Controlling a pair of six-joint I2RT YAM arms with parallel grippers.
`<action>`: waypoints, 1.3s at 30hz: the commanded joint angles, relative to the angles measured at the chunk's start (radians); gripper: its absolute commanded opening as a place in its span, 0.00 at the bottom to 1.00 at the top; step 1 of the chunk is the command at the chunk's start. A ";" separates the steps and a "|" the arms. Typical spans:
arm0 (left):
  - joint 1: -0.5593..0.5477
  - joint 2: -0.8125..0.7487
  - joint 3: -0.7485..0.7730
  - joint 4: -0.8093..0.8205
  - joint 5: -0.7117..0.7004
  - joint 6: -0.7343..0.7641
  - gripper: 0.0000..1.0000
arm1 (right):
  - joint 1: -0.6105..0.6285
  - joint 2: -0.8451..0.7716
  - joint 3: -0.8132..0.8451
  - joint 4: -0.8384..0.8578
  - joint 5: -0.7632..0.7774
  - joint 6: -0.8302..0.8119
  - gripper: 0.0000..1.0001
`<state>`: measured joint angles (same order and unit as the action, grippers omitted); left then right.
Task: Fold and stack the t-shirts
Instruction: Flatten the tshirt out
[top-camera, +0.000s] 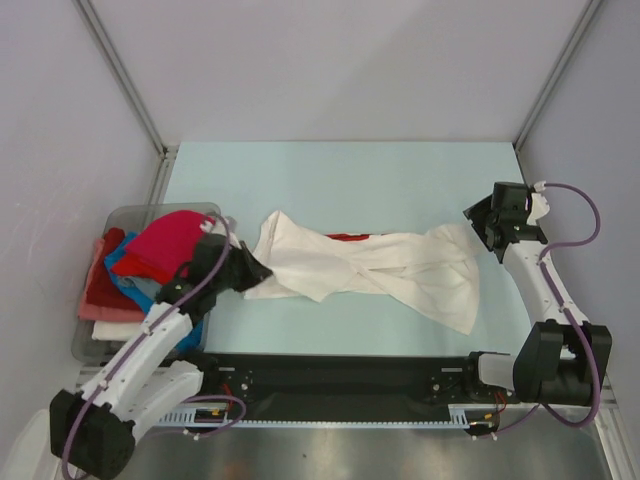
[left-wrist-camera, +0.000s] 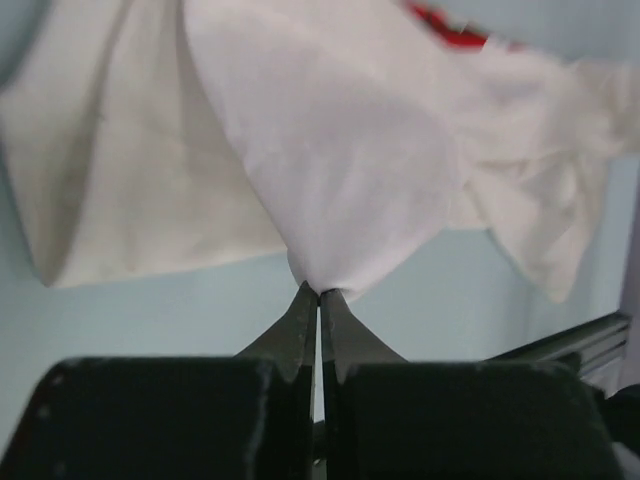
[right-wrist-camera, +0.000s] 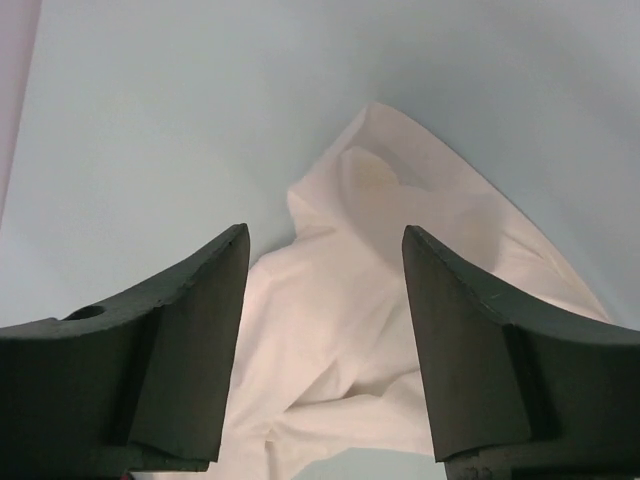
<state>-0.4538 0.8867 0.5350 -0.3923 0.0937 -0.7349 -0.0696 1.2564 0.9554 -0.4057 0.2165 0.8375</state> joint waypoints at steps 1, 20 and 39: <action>0.171 -0.091 0.164 -0.126 0.133 0.089 0.00 | -0.004 -0.002 -0.026 0.013 0.004 0.012 0.68; 0.434 0.130 0.644 -0.114 0.295 0.066 0.01 | -0.006 -0.104 -0.225 0.022 -0.085 -0.176 0.56; 0.437 0.265 0.734 -0.072 0.204 0.091 0.00 | 0.059 -0.200 -0.442 0.125 -0.204 -0.158 0.45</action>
<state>-0.0292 1.1755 1.2602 -0.5194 0.3176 -0.6544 -0.0200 1.0340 0.5190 -0.3538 0.0250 0.6727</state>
